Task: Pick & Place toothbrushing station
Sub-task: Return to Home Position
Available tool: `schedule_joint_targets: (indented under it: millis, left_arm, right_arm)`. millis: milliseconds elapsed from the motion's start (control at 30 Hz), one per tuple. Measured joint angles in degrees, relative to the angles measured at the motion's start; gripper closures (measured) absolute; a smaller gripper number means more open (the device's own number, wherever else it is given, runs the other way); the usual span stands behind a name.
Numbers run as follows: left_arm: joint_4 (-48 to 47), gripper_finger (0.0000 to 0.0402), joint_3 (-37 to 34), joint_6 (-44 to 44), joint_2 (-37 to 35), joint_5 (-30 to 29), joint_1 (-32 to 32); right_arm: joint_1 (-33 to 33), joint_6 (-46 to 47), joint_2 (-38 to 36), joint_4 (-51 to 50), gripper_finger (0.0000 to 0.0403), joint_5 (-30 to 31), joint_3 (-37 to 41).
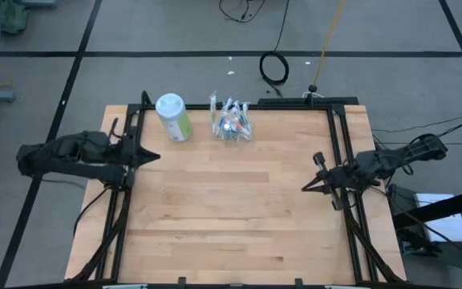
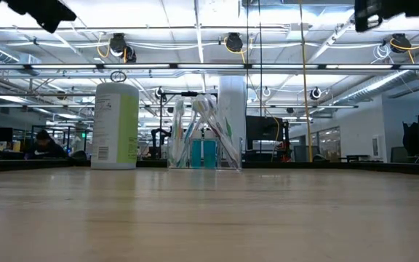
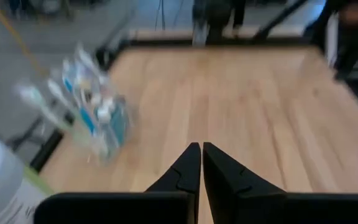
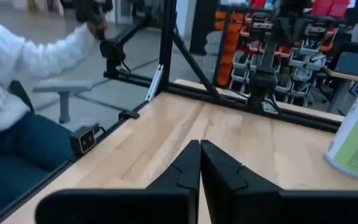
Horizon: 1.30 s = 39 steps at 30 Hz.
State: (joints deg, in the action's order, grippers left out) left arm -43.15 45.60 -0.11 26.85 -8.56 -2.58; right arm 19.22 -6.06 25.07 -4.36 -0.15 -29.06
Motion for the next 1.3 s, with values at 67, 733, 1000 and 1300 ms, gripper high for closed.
schedule_joint_targets:
  millis: [67, 733, 1000, 1300]
  left_arm:
    - [4.03, 0.0389, -4.41, 1.52, -4.31, 0.04, -0.55]
    - [39.33, 0.0397, -35.13, 15.12, -21.63, 9.26, -0.82]
    - [54.79, 0.0372, -44.95, 15.49, -21.63, 8.49, -0.78]
    - [53.92, 0.0371, -44.68, 11.09, -21.24, 8.44, -0.71]
  right_arm:
    - [0.00, 1.45, -3.94, 0.47, 0.0397, 0.01, 3.19]
    - [-0.01, -6.67, -24.82, 3.59, 0.0397, 0.29, 17.60]
    - [-0.67, -7.08, -24.68, 16.99, 0.0397, 1.88, 25.99]
    - [-3.27, -8.57, -24.70, 18.26, 0.0397, 4.86, 28.00]
